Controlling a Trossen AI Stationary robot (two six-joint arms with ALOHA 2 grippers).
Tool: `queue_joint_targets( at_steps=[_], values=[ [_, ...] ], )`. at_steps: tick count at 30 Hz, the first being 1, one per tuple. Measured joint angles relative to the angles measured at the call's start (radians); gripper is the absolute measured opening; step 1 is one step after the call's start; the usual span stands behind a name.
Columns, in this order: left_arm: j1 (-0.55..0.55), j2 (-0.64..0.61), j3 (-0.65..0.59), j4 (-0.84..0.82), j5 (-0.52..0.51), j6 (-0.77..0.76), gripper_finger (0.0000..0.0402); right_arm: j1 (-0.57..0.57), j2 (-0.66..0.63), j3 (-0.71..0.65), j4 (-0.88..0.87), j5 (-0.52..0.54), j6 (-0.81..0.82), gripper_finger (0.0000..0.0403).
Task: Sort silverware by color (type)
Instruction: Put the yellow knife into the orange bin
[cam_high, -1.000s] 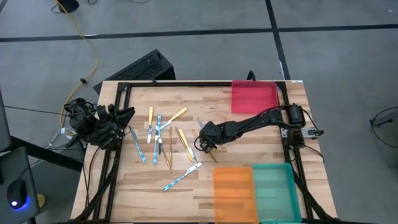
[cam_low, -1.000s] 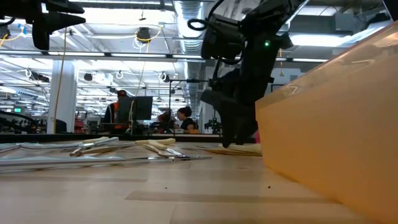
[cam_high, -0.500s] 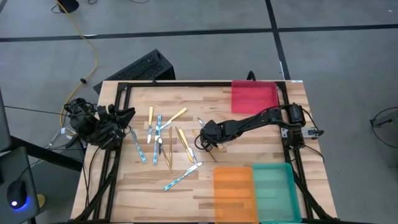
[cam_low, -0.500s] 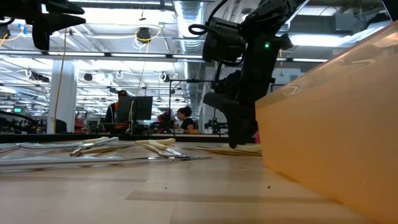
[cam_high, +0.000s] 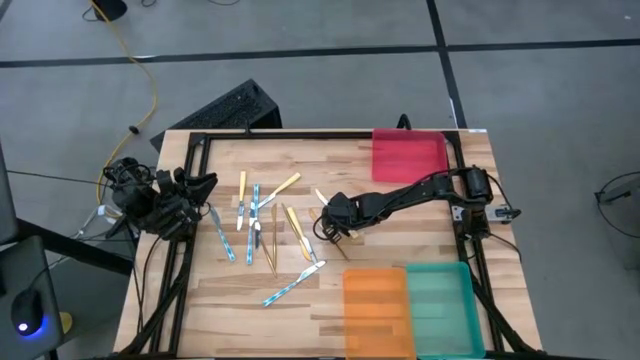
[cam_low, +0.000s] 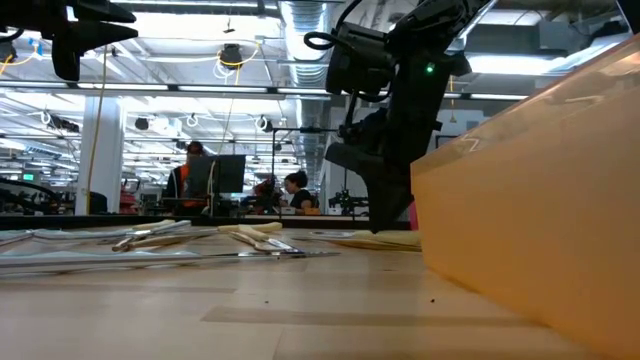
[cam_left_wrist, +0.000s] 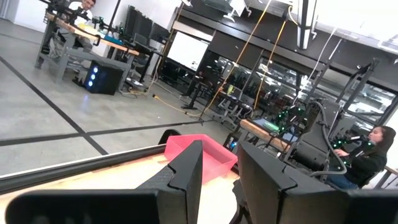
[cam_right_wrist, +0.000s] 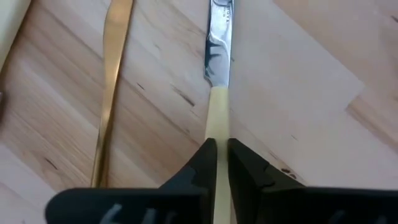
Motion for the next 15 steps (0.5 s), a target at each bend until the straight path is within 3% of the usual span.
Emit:
queue_joint_targets(
  at_steps=[8, 15],
  values=[
    [0.000, 0.000, 0.000, -0.004, -0.001, 0.000, 0.0089, 0.000, -0.019, 0.000, -0.005, -0.008, -0.005, 0.0046],
    [0.000, 0.000, 0.000, -0.025, -0.005, 0.001, 0.0089, 0.000, -0.090, 0.012, -0.011, -0.003, -0.042, 0.0015]
  ],
)
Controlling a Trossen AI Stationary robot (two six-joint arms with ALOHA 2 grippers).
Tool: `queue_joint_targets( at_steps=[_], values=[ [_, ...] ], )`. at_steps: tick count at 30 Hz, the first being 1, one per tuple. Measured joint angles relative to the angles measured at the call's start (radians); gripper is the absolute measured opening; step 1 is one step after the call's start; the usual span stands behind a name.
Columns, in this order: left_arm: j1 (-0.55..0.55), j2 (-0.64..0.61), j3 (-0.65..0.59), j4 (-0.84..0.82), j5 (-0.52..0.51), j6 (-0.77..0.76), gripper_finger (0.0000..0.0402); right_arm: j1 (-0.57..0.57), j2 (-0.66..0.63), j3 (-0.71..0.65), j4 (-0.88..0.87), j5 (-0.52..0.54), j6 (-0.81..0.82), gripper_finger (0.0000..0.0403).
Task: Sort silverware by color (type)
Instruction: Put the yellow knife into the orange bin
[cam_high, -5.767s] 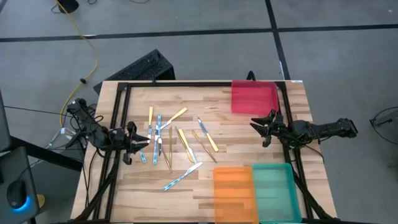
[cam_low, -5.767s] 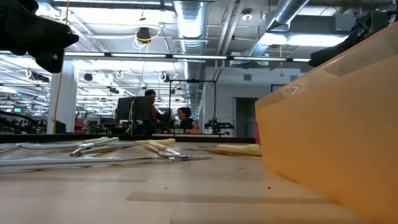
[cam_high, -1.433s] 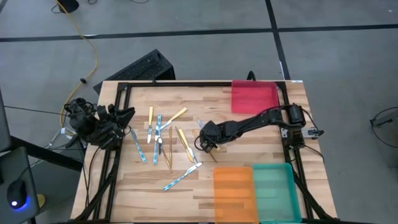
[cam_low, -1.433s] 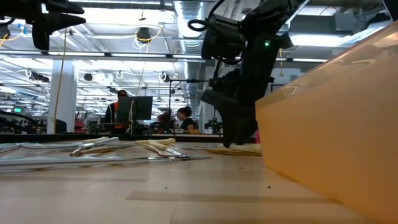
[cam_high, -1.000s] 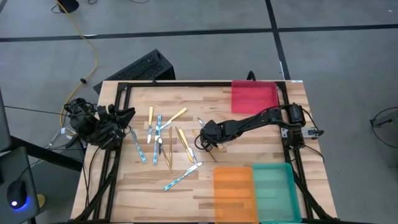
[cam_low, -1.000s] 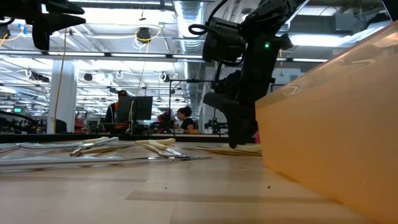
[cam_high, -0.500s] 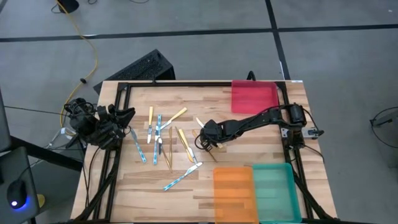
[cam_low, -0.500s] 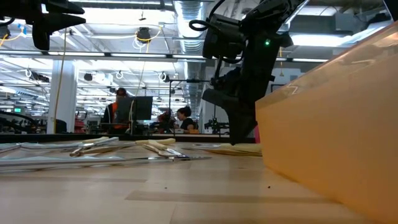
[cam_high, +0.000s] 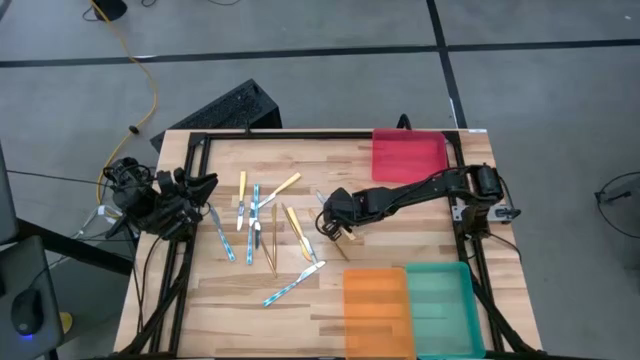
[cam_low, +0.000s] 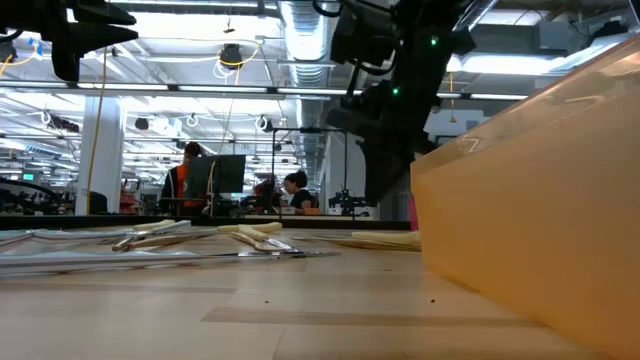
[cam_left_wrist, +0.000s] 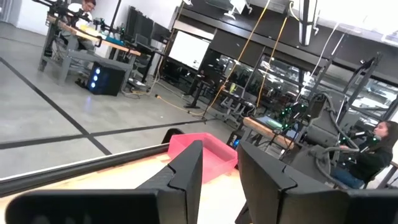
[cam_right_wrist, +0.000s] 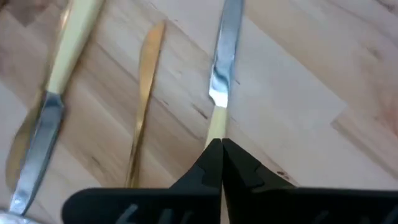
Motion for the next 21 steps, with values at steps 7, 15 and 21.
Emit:
queue_joint_targets(
  at_steps=[7, 15, 21],
  values=[
    [0.000, 0.000, 0.000, 0.000, -0.001, 0.000, 0.0089, 0.006, 0.005, 0.000, 0.007, -0.071, -0.020, 0.0052],
    [0.000, 0.000, 0.000, 0.000, -0.001, 0.000, 0.0089, 0.030, 0.016, -0.027, 0.057, 0.016, -0.037, 0.0200],
    [0.000, 0.000, 0.000, -0.001, -0.001, 0.000, 0.0089, 0.072, 0.016, -0.046, 0.088, 0.292, -0.009, 0.0254]
  ],
)
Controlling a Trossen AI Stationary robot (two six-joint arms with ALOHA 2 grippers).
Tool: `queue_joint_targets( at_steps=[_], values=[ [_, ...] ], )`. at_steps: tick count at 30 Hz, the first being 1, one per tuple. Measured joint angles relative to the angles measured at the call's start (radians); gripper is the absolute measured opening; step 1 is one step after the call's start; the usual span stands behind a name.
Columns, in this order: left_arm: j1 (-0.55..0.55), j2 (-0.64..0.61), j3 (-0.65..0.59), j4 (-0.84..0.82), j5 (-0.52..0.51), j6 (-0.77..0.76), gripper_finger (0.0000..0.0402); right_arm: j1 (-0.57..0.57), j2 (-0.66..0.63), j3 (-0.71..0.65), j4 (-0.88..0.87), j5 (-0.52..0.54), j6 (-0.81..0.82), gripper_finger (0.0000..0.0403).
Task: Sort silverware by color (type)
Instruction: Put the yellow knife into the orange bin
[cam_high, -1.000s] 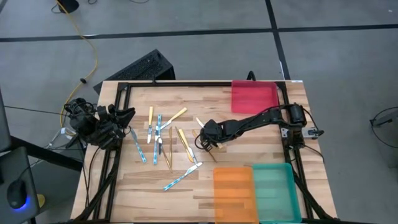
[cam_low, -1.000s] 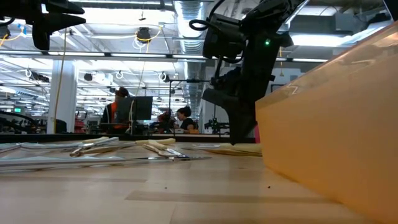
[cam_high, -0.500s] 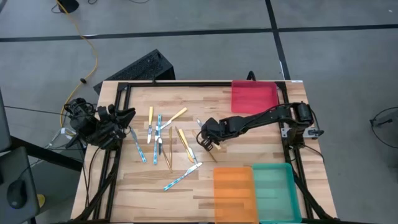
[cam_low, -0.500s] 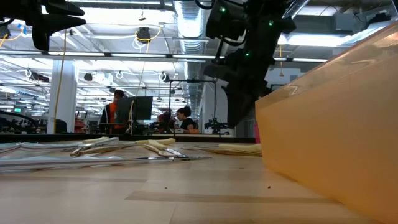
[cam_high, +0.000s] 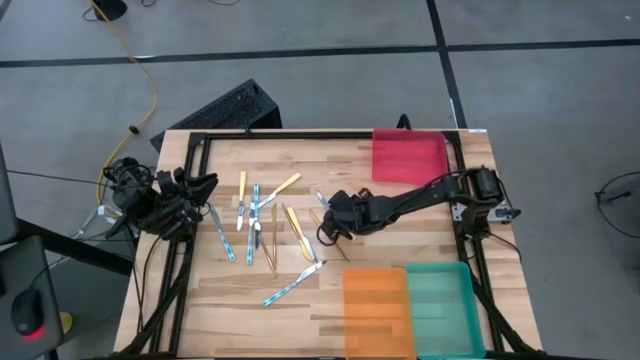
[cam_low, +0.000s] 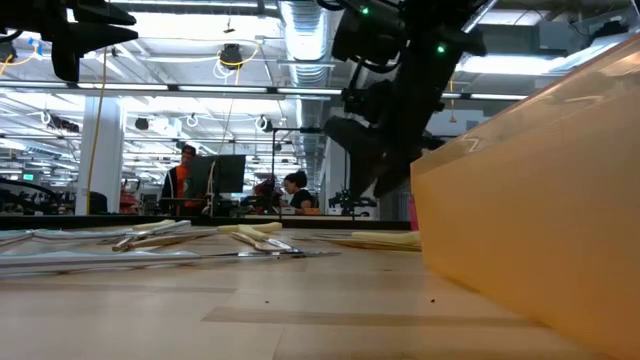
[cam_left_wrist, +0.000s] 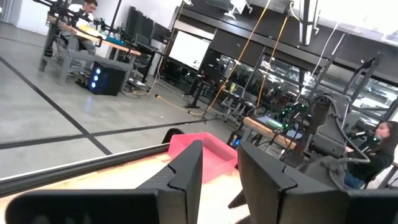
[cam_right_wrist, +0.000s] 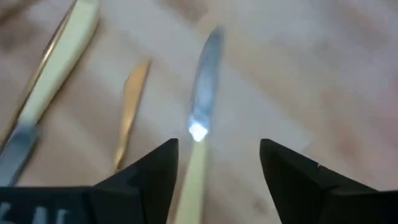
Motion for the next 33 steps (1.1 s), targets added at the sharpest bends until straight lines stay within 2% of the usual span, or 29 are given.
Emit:
queue_joint_targets(
  at_steps=[3, 16, 25, 33],
  values=[
    [0.000, 0.000, 0.000, 0.000, 0.000, 0.000, 0.0089, 0.024, 0.001, -0.019, 0.018, 0.062, 0.023, 0.0253],
    [0.000, 0.000, 0.000, -0.011, 0.000, -0.001, 0.0089, 0.068, 0.000, -0.177, 0.202, 0.074, 0.096, 0.0249],
    [0.000, 0.000, 0.000, -0.073, 0.001, -0.059, 0.0089, 0.076, 0.000, -0.299, 0.429, 0.075, 0.095, 0.0249],
    [0.000, 0.000, 0.000, -0.077, 0.001, -0.060, 0.0089, 0.076, 0.000, -0.329, 0.431, 0.068, 0.072, 0.0249]
  ],
)
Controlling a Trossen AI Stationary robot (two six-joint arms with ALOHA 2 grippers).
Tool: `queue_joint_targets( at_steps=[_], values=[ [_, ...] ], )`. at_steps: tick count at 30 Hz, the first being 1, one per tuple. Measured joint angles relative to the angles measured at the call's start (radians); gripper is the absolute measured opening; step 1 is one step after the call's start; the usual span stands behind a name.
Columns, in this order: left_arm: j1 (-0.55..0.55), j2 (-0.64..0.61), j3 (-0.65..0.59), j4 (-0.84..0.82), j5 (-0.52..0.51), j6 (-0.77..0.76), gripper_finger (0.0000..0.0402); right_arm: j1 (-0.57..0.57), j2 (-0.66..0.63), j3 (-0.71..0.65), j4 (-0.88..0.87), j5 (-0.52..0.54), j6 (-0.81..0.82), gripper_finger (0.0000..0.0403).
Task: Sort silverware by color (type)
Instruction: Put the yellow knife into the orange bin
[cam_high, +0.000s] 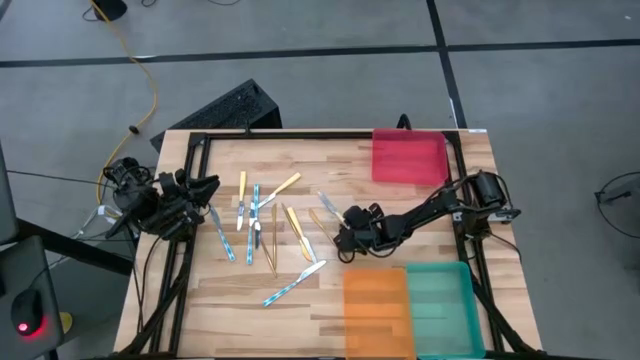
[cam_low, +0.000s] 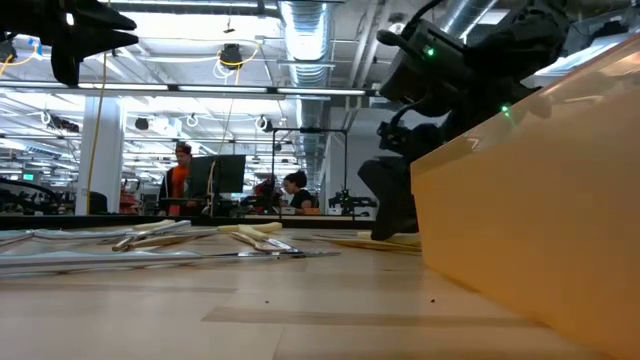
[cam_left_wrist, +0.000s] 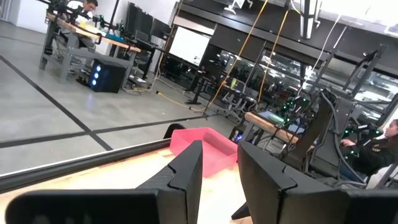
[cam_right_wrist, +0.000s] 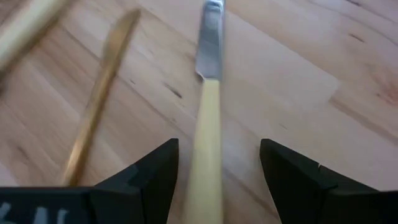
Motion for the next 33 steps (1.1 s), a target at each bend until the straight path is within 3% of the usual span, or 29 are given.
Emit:
queue_joint_targets(
  at_steps=[8, 19, 33],
  values=[
    [0.000, 0.000, 0.000, -0.005, 0.000, -0.001, 0.0089, -0.016, -0.006, -0.047, 0.019, -0.047, 0.003, 0.0224],
    [0.000, 0.000, 0.000, -0.025, 0.000, -0.008, 0.0089, -0.019, -0.005, -0.051, 0.005, -0.056, 0.004, 0.0079],
    [0.000, 0.000, 0.000, -0.026, 0.000, -0.011, 0.0089, -0.017, -0.013, -0.053, 0.052, -0.039, 0.005, 0.0074]
  ],
)
